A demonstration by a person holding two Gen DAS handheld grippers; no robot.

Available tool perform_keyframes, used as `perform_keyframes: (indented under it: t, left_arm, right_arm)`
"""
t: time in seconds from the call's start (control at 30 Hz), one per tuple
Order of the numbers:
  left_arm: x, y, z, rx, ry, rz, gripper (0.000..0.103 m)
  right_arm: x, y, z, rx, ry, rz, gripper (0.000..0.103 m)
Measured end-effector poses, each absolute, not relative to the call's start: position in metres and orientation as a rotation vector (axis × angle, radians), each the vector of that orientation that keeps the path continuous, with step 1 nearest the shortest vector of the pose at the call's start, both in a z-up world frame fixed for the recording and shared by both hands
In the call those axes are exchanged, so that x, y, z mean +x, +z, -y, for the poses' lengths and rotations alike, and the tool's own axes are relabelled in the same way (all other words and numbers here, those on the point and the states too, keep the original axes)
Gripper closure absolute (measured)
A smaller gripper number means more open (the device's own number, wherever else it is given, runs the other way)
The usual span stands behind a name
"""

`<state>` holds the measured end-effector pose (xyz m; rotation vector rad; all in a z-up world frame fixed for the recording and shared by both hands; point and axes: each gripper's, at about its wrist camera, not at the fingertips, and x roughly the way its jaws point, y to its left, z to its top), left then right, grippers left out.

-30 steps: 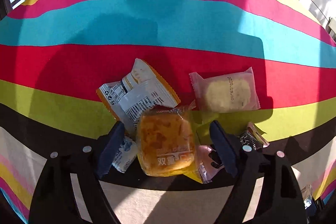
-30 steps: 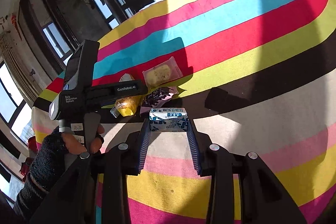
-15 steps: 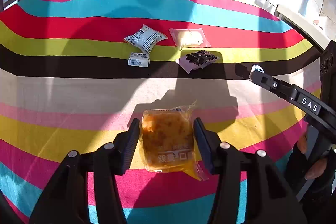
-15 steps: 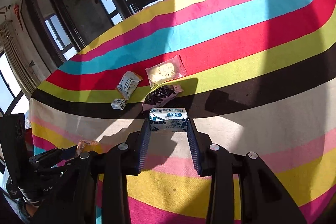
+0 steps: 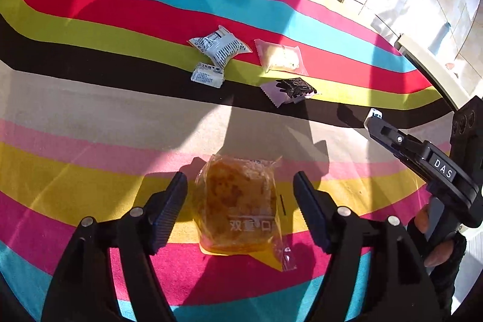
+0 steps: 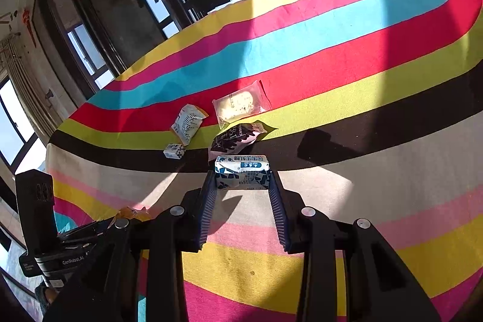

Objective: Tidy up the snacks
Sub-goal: 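Lift both held snacks off the table and carry them over the white box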

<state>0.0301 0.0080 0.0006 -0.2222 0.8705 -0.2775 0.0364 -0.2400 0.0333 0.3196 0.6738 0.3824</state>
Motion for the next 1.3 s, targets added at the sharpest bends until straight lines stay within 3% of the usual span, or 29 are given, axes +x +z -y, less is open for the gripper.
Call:
perform_keyframes:
  t: [0.27,0.37,0.4,0.9,1.3]
  left_arm:
    - [0.033,0.000,0.002,-0.172,-0.288,-0.889,0.019]
    - [0.029,0.000,0.004,-0.139,-0.220,-0.878,0.050]
    - [0.027,0.000,0.003,-0.145,-0.246,-0.870,0.052]
    - [-0.061,0.041,-0.043,-0.225,-0.240,-0.694,0.052]
    - [-0.145,0.012,-0.114,-0.365,-0.152,-0.721,0.052]
  right_arm:
    - [0.035,0.034,0.242,0.333,0.390,-0.664,0.067]
    - [0.034,0.034,0.242,0.334,0.392,-0.661,0.067]
    - [0.034,0.034,0.242,0.336,0.392,-0.660,0.067]
    - [0.005,0.032,0.243,0.435,0.458,-0.741,0.067]
    - [-0.045,0.030,0.193,0.325,0.541,-0.777,0.067]
